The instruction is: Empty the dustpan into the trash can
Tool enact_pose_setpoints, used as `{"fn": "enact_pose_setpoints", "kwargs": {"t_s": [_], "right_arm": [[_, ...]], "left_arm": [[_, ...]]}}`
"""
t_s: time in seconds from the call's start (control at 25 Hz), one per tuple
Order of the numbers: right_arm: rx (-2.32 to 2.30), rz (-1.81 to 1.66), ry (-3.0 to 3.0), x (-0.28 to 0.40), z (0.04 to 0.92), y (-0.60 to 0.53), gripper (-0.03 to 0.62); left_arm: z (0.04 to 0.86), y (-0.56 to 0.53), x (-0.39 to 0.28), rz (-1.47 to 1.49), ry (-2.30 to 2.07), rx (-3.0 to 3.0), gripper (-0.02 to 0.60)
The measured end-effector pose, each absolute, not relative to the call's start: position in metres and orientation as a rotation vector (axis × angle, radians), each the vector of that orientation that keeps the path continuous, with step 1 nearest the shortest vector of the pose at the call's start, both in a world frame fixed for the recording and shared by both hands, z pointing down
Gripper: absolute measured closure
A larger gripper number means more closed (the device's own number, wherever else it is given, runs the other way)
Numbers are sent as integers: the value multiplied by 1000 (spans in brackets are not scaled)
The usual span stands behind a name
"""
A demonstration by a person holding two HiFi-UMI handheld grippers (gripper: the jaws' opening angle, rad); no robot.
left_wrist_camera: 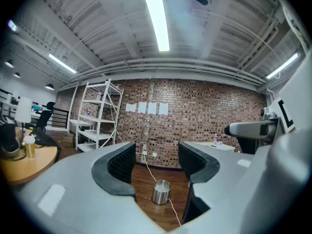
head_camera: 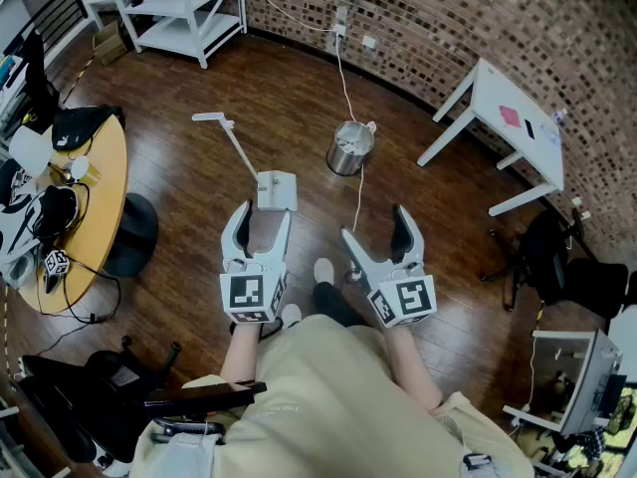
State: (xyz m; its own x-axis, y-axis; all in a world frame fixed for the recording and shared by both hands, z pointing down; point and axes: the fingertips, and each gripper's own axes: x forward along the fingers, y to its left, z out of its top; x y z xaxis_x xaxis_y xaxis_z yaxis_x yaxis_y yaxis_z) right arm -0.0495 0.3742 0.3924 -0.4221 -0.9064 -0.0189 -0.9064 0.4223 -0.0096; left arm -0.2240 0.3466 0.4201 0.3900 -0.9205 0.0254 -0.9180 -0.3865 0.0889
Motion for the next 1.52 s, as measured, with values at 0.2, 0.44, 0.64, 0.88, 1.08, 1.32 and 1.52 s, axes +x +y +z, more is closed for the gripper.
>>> {"fn": "enact_pose_setpoints", "kwargs": {"t_s": [0.2, 0.44, 0.64, 0.88, 1.08, 1.32, 1.52], "right_arm": [[-1619, -29, 2643, -46, 399, 335, 125], [-1583, -53, 2615, -5, 398, 259, 148], [-1614, 63, 2626, 41, 387, 202, 174], [-1615, -41, 2618, 80, 408, 160, 184], [-1612, -163, 2606, 94, 426, 138, 191], [-1622, -204, 2601, 99, 438, 99, 191], [-1654, -170, 2621, 99, 437, 53, 192]], "left_arm": [[409, 318, -208, -113, -1672, 2602, 347], [405, 253, -168, -43, -1692, 2623, 347], [393, 197, -120, -16, -1688, 2636, 347], [399, 152, -85, 54, -1708, 2635, 347], [411, 128, -72, 131, -1682, 2599, 347], [423, 88, -66, 146, -1656, 2603, 348], [428, 32, -68, 78, -1633, 2613, 347]]}}
